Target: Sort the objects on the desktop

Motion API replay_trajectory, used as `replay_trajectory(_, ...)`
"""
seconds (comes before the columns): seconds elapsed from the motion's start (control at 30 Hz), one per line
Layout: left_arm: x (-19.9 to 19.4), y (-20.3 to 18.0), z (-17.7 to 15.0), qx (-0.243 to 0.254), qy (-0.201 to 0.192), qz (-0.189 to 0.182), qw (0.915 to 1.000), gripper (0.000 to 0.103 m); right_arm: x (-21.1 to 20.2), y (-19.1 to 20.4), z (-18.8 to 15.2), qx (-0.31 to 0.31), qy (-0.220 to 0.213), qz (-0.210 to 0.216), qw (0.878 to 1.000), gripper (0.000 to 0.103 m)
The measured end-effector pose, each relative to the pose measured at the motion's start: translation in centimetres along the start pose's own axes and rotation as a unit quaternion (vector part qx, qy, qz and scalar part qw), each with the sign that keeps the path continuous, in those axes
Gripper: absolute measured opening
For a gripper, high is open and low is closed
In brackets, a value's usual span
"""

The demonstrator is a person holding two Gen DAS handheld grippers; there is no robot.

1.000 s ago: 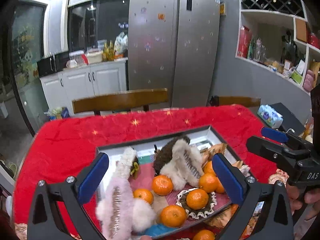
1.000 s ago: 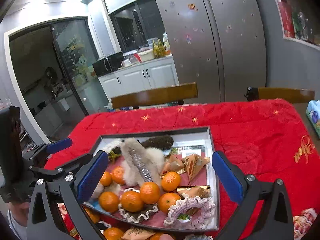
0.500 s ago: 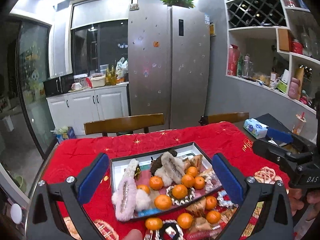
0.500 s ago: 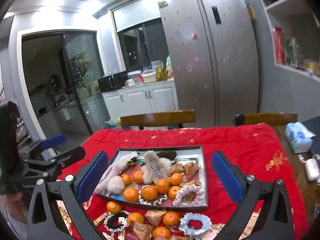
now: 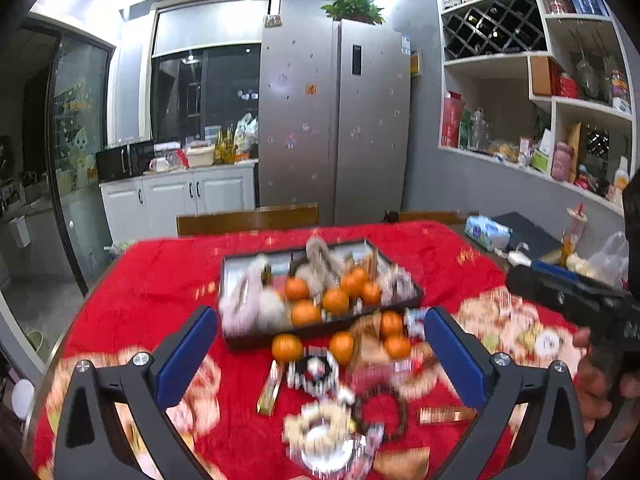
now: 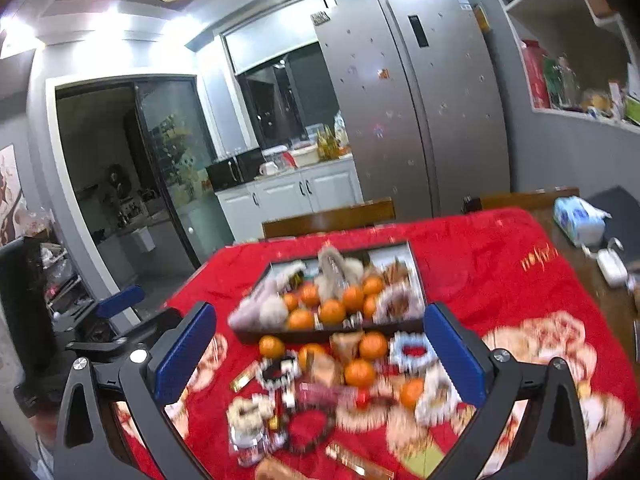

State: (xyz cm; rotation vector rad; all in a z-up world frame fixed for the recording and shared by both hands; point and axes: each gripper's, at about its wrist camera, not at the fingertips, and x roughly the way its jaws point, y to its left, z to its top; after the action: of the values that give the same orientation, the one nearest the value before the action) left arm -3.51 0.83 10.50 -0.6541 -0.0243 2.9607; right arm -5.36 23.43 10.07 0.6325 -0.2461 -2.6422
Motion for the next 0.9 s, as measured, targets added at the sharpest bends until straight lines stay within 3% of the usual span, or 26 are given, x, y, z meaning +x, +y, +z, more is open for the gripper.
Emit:
replay_trajectory(0.13,-0.4,0.9,-4.9,-0.028,0.013,0.008,0.9995,0.103,-0.3,0.1,-3.4,-0.011,0.003,-0.018,1.000,0.103)
replay_trajectory(0.33,0.1,1.9,-8.4,-0.048,0.004,0.008,0.9988,0.103,-0.1,0.4,-8.1,-0.041,-0.004,-0.055,0.998,0.103)
replay_trajectory(0.67,0.3,1.2,-9.6,-0.015,-0.028,0.052,0.9982,0.103,1.4,2.7,-12.4,-0.064,0.015,-0.087,0.994,0.103)
replay_trajectory(0.9,0.8,2.7,-9.8,-0.048,-0.017,0.038,0.9980,0.103,1.1,2.1,-12.3,-0.059,-0.002,-0.131,0.990,0.103)
